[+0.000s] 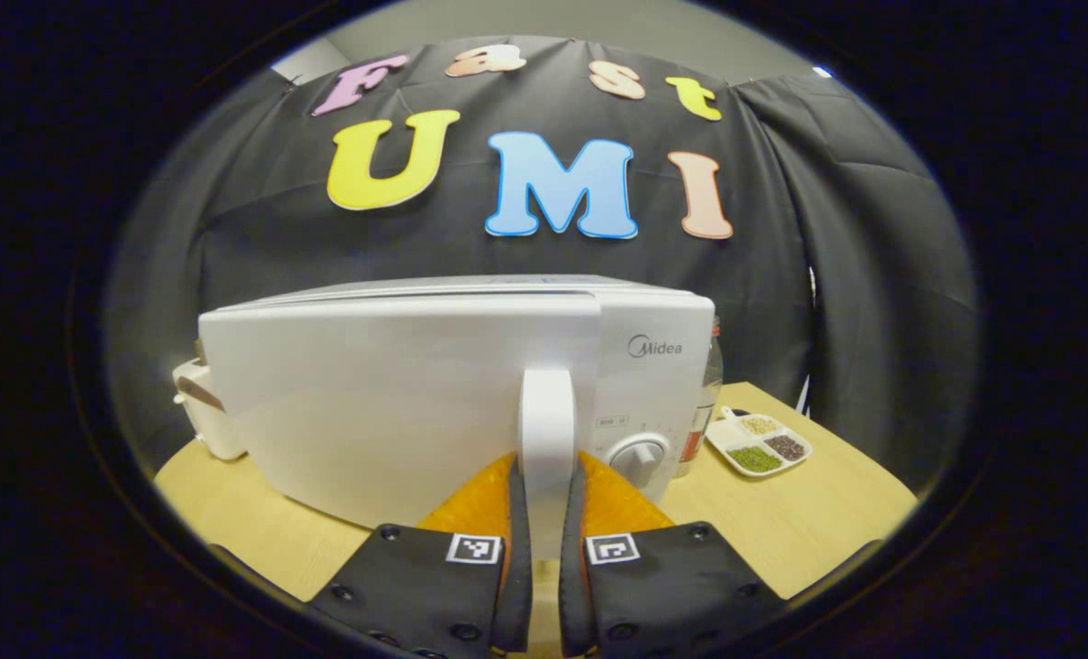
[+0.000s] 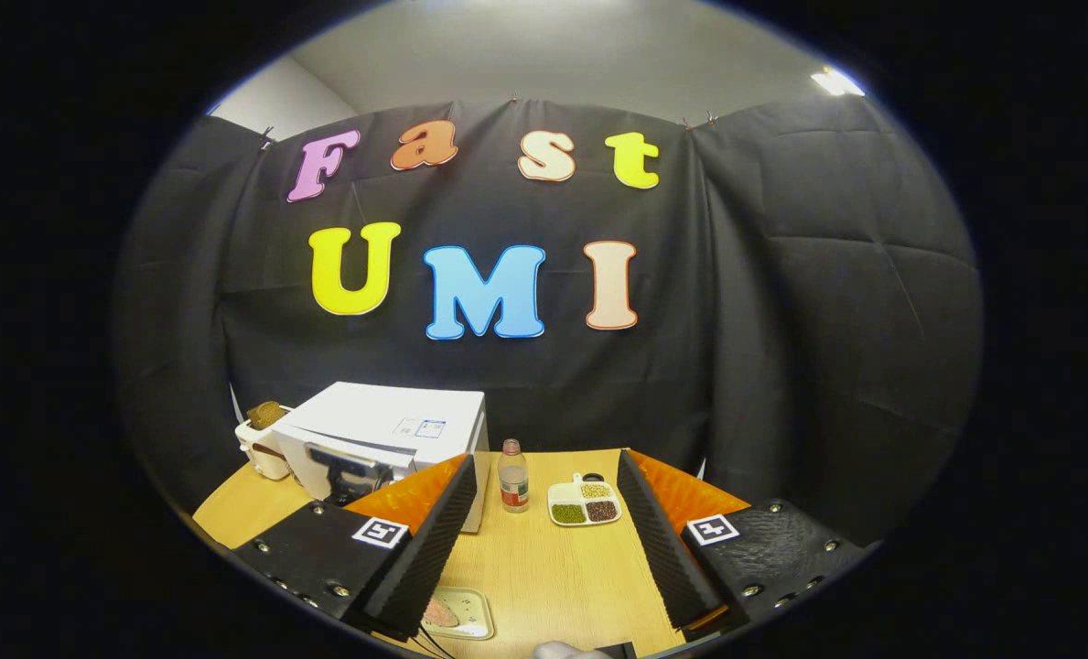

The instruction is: Open the microwave oven with the left hand, put the food in, and close the microwave oven.

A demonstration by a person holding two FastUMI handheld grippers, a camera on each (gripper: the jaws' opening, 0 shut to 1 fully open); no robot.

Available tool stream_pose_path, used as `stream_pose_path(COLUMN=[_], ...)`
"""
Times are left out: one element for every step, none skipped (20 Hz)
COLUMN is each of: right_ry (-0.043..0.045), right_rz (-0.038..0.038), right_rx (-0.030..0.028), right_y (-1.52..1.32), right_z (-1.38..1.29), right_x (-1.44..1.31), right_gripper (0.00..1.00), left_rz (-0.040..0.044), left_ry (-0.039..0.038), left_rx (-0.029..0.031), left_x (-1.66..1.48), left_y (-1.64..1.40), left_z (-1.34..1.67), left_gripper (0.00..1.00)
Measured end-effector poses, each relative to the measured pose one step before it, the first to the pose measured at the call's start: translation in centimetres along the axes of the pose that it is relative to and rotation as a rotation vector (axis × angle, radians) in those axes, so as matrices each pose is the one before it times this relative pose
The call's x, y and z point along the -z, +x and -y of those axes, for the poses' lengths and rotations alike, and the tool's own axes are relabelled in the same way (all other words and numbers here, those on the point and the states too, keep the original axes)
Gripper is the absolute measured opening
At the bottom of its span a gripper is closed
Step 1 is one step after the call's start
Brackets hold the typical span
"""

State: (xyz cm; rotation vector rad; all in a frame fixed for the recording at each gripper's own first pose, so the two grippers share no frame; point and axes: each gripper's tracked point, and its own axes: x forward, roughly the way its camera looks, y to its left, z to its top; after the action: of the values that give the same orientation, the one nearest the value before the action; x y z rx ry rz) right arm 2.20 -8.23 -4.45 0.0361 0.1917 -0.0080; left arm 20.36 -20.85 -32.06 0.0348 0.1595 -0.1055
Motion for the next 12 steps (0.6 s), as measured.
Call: stream_pose_path(right_ry=[0.00385,-0.00303,-0.00361,0.00825,0.00918,0.00108,-0.00209,0.00381,0.00706,-0.00404,-0.01291,-0.01607], right_rz=[0.00171,-0.00493,-0.00947,-0.00886,-0.00898,-0.00891,-0.00396,-0.00713,-0.00579,-0.00094,0.00755,0.00839], right_rx=[-0.01043,-0.01126,-0.00980,-0.01753,-0.02521,-0.02124,-0.01609,-0.01330,-0.03412,-0.02346,-0.01935,-0.01152], right_y=[-0.058,0.031,0.090,-0.077,-0.123,-0.070,-0.091,-0.183,-0.337,-0.280,-0.387,-0.381], right_z=[-0.419,-0.431,-0.439,-0.596,-1.068,-0.994,-0.915,-0.701,-1.311,-1.364,-0.876,-0.691], right_x=[-0.066,0.364,0.364,0.339,0.142,0.309,0.069,0.188,0.103,0.067,-0.220,-0.140], right_gripper=[0.95,0.95,0.95,0.95,0.95,0.95,0.95,0.95,0.95,0.95,0.95,0.95], left_rz=[-0.01615,-0.00290,-0.02182,-0.01046,-0.01708,-0.00860,-0.00982,-0.00319,-0.00969,0.00239,-0.00222,0.00019], left_ry=[0.01114,0.00512,0.01441,0.01077,-0.00055,-0.01053,-0.00069,0.00665,0.00903,0.00936,0.01220,0.01050], left_rx=[-0.00156,0.00510,0.00708,0.00163,0.00068,-0.00550,-0.00792,-0.01343,-0.01783,-0.01460,-0.01238,-0.01405], left_x=[0.564,0.341,0.469,0.362,0.353,0.235,0.417,0.519,0.532,0.419,0.458,0.516], left_y=[-1.444,-1.274,-1.325,-1.407,-1.335,-1.639,-1.427,-1.599,-1.524,-1.453,-1.323,-1.330], left_z=[-0.346,-0.296,-0.325,-0.567,-0.574,-0.758,-0.861,-0.859,-1.167,-1.168,-1.155,-1.177], left_gripper=[0.19,0.19,0.19,0.19,0.19,0.20,0.19,0.21,0.22,0.22,0.24,0.26])
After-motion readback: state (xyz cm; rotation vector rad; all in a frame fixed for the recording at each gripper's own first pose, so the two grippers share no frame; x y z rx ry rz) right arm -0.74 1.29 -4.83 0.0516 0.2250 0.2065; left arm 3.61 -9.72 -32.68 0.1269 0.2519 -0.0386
